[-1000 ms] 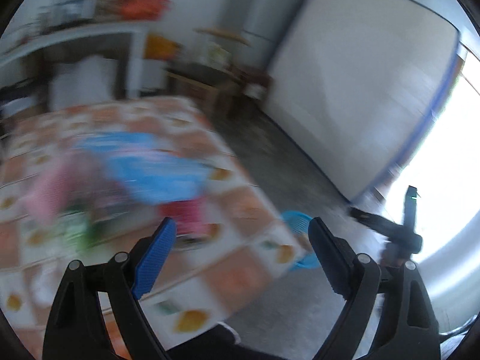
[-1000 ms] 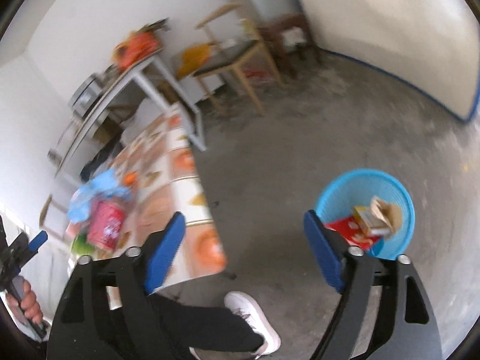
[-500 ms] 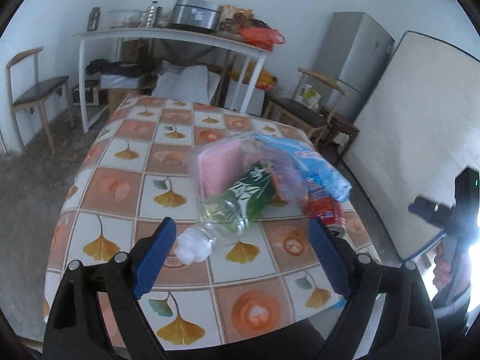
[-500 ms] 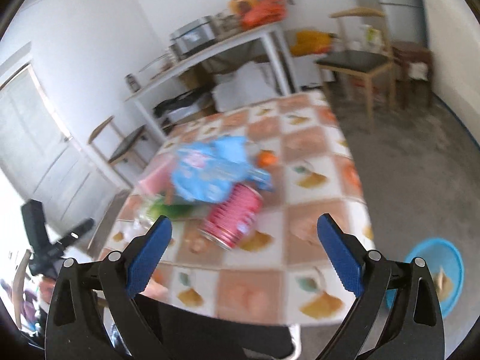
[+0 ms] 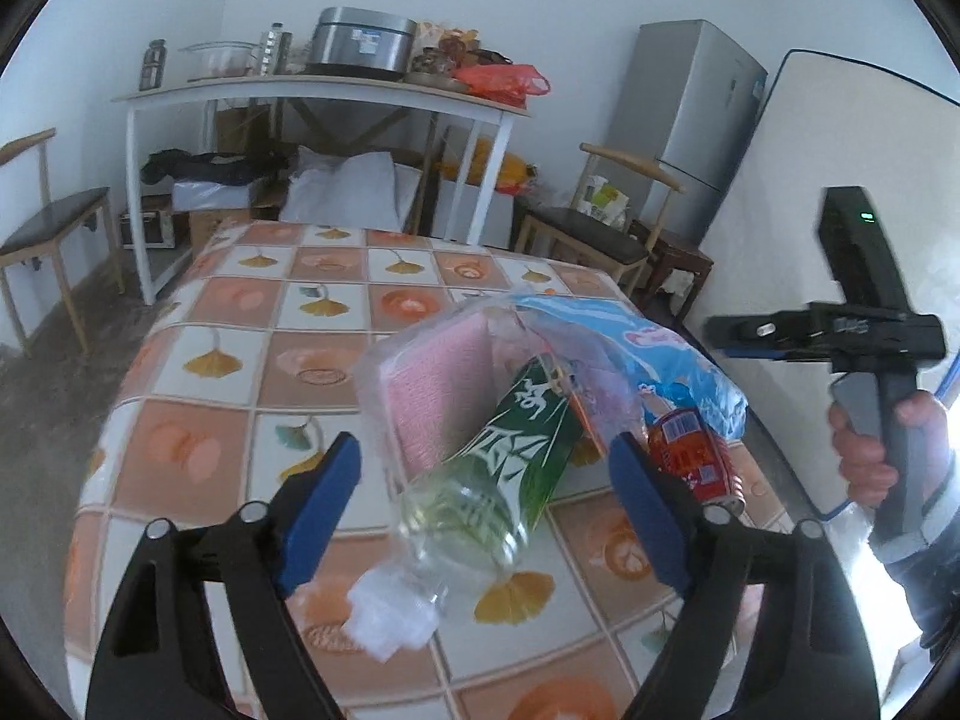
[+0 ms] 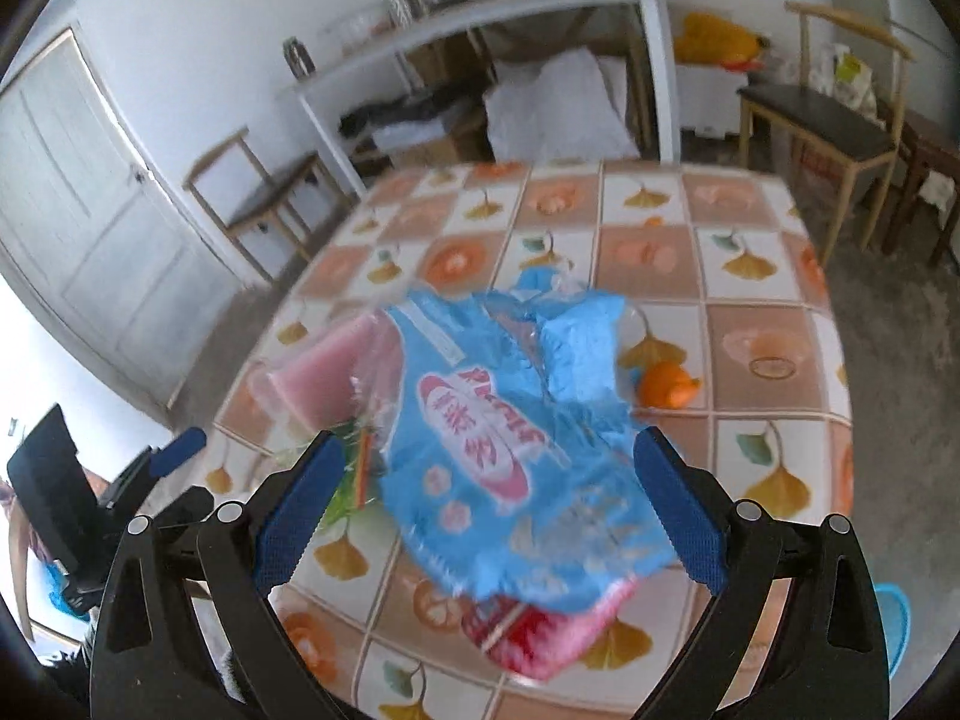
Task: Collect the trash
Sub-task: 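Close the right tool on the blue snack bag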
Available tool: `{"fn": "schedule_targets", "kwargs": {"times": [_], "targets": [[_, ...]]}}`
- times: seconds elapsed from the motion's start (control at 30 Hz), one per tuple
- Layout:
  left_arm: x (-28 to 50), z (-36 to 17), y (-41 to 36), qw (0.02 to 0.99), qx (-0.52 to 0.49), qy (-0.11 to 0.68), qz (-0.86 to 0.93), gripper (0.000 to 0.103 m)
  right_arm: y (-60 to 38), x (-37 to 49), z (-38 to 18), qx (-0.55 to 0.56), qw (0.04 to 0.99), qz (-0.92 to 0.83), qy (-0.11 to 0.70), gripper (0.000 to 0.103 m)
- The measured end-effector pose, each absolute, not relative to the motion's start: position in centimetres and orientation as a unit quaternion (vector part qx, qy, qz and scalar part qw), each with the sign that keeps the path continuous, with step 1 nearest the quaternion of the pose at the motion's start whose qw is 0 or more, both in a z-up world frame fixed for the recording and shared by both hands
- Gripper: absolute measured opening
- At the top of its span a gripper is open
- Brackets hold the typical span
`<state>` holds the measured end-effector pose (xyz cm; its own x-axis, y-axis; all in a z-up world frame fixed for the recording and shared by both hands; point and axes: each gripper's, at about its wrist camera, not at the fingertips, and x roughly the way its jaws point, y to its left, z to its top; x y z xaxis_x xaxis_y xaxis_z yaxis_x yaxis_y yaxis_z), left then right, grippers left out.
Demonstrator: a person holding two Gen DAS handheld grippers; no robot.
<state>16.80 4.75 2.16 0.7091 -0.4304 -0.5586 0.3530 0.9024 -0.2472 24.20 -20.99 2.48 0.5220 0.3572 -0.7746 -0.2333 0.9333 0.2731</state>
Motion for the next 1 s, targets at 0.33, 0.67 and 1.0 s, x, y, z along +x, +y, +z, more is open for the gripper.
{"fn": "schedule_targets", "kwargs": {"times": [0.33, 0.67, 1.0], "targets": [[18.5, 0.6, 3.3, 0.913, -0.068, 0.315, -0.248, 0.063, -19.6, 25.4, 1.0, 0.045, 0.852, 0.151, 0.5, 0.021], [18.9, -1.1, 3.8, 0.907, -0.091, 0.334, -0.242, 0.06, -21.0, 24.4, 4.1, 0.072, 0.884, 0.13, 0.444, 0.0], [16.0, 0.3, 7.1, 0.919, -0.122, 0.3, -0.224, 0.06, -20.2, 17.6, 10.1, 0.05, 0.917, 0.168, 0.358, 0.0]]}}
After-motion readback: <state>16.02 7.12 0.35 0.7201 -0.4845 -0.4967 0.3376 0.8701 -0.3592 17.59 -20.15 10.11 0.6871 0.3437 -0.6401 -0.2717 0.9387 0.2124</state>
